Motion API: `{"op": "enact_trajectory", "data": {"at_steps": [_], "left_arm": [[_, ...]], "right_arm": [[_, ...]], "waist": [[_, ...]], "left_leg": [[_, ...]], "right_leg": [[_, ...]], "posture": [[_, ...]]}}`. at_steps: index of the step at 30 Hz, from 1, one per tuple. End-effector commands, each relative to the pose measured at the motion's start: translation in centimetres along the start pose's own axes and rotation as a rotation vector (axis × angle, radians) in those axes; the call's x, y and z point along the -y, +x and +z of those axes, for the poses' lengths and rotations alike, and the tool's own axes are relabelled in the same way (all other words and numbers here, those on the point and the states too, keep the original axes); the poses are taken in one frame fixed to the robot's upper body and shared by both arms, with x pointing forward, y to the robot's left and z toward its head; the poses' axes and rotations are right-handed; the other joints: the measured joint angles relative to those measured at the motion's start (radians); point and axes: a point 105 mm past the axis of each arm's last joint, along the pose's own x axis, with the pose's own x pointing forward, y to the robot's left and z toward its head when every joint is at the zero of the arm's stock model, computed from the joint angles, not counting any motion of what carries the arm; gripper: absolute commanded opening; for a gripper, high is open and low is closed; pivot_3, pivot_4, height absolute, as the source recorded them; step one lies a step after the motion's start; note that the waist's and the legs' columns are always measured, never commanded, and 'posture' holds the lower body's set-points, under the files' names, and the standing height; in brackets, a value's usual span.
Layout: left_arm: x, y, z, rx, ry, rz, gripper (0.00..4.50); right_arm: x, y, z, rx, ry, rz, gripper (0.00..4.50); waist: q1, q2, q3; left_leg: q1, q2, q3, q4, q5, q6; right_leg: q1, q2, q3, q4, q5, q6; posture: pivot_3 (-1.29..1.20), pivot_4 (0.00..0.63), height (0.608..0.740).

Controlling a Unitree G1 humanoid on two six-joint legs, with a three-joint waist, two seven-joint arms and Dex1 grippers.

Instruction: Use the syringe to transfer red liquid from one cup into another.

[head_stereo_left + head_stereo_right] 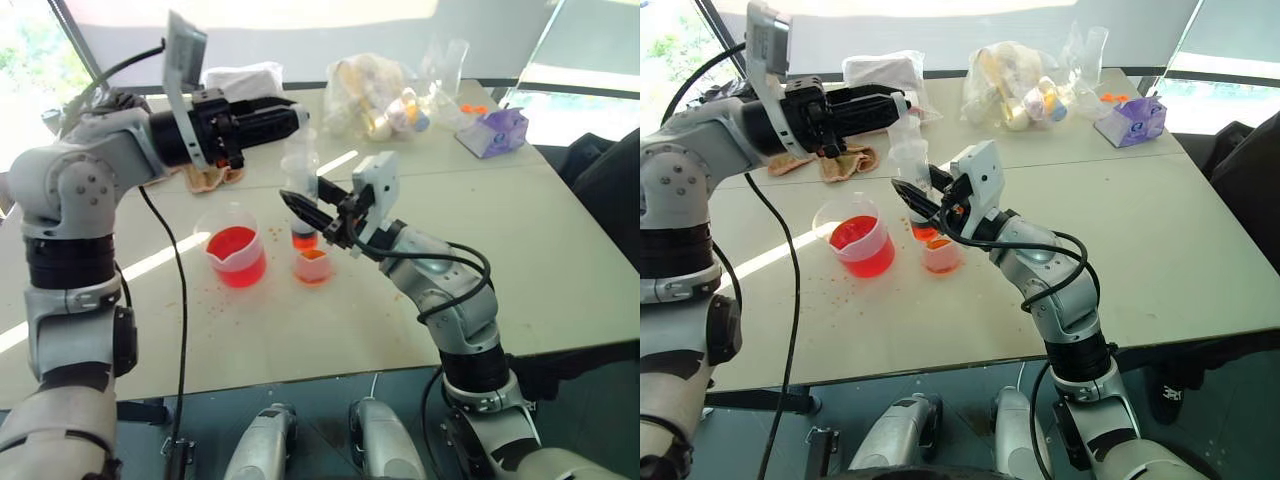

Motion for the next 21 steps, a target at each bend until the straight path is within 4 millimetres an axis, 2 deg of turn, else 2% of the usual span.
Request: {"op": "enact_trajectory", "data": {"at_steps": [1,5,8,14,15,21], "left_arm": [[1.1,0.4,1.1,0.007,0.055,-0.046,1.84],[1.2,0.5,0.8,-0.003,0.053,-0.052,1.84],[1.2,0.8,-0.2,-0.036,0.072,-0.055,1.84],[1.7,0.8,-1.1,-0.058,0.064,-0.085,0.18],[1.7,0.9,-1.2,-0.060,0.062,-0.085,0.02],[1.7,1.0,-1.7,-0.068,0.060,-0.087,0.02]], "right_arm": [[-0.4,0.2,2.0,0.074,-0.044,0.016,1.47],[-0.2,0.1,2.0,0.074,-0.050,0.011,1.47],[0.1,0.1,2.0,0.072,-0.059,-0.003,1.47],[0.6,0.2,2.6,0.086,-0.070,-0.010,1.47],[0.6,0.2,2.7,0.089,-0.068,-0.010,1.47],[1.2,0.2,2.9,0.092,-0.090,-0.022,1.47]], "waist": [[-0.001,0.000,0.000],[-0.001,0.000,0.000],[-0.001,0.000,0.000],[0.000,0.000,0.000],[0.000,0.000,0.000],[0.000,0.000,0.000]], "left_leg": [[0.000,0.000,0.000,0.000,0.000,0.000],[0.000,0.000,0.000,0.000,0.000,0.000],[0.000,0.000,0.000,0.000,0.000,0.000],[0.000,0.000,0.000,0.001,0.000,0.000],[0.000,0.000,0.000,0.001,0.000,0.000],[0.000,0.000,0.000,0.001,0.000,0.000]], "right_leg": [[0.000,0.000,0.000,0.000,0.000,0.000],[0.000,0.000,0.000,0.000,0.000,0.000],[0.000,0.000,0.000,0.000,0.000,0.000],[0.000,0.000,0.000,0.000,0.000,0.000],[0.000,0.000,0.000,0.000,0.000,0.000],[0.000,0.000,0.000,0.000,0.000,0.000]], "posture": [[0.00,0.150,0.736],[0.00,0.150,0.736],[0.00,0.150,0.736],[0.00,0.150,0.736],[0.00,0.150,0.736],[0.00,0.150,0.736]]}}
